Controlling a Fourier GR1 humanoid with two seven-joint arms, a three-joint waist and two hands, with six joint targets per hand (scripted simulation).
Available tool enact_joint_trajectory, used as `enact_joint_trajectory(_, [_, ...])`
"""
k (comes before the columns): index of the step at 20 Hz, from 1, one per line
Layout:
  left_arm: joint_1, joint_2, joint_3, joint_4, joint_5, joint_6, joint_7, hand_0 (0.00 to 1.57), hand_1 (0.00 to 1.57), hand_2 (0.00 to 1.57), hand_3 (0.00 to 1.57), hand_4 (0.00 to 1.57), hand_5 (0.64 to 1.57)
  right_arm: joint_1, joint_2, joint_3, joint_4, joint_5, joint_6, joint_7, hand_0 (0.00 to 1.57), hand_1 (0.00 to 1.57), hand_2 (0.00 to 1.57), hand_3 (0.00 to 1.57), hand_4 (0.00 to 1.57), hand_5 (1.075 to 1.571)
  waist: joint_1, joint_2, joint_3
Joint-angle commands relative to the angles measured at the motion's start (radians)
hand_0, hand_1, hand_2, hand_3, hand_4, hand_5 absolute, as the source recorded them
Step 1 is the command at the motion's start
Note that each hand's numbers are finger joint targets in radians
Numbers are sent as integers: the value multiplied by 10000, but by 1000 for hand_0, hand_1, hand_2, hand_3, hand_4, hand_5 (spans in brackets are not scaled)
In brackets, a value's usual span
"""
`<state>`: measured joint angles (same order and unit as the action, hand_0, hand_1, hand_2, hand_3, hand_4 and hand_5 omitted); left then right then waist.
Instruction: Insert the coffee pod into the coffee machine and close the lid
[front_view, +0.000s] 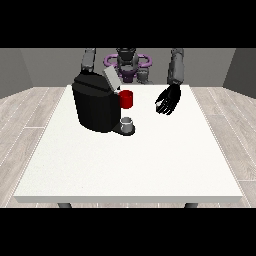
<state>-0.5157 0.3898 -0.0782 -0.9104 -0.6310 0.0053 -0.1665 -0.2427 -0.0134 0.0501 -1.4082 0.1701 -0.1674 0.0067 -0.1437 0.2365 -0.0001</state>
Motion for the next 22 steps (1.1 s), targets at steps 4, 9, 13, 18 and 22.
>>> enact_joint_trajectory(4, [-195, -114, -830, 732, -1456, 92, 251, 757, 757, 950, 811, 339, 1571, -221, -277, -342, 760, -193, 347, 40, 0, 0, 0, 0, 0, 1571, 43, -291, 3])
enact_joint_trajectory(9, [-768, 245, -911, 1581, -2057, -310, 362, 757, 757, 928, 769, 348, 1571, -723, -201, -335, 758, -333, 449, 4, 0, 0, 0, 0, 0, 1571, -141, 59, 0])
enact_joint_trajectory(13, [-796, 111, -852, 1831, -2218, -902, 111, 760, 760, 978, 856, 400, 1571, 63, -158, -425, 1353, -450, 444, -449, 0, 0, 0, 0, 0, 1571, 47, -703, 1])
enact_joint_trajectory(18, [-1100, -66, -502, 2431, -2494, -144, -580, 1124, 1124, 1198, 1089, 394, 1571, 48, -6, -397, 1459, -368, 276, -754, 0, 0, 0, 0, 0, 1571, -81, -455, -1])
enact_joint_trajectory(22, [-1545, -561, -78, 2083, -1816, -301, -815, 1369, 1369, 1368, 1298, 482, 1571, -531, -106, -389, 1795, 415, -547, -28, 0, 0, 0, 0, 0, 1571, 212, -384, -4])
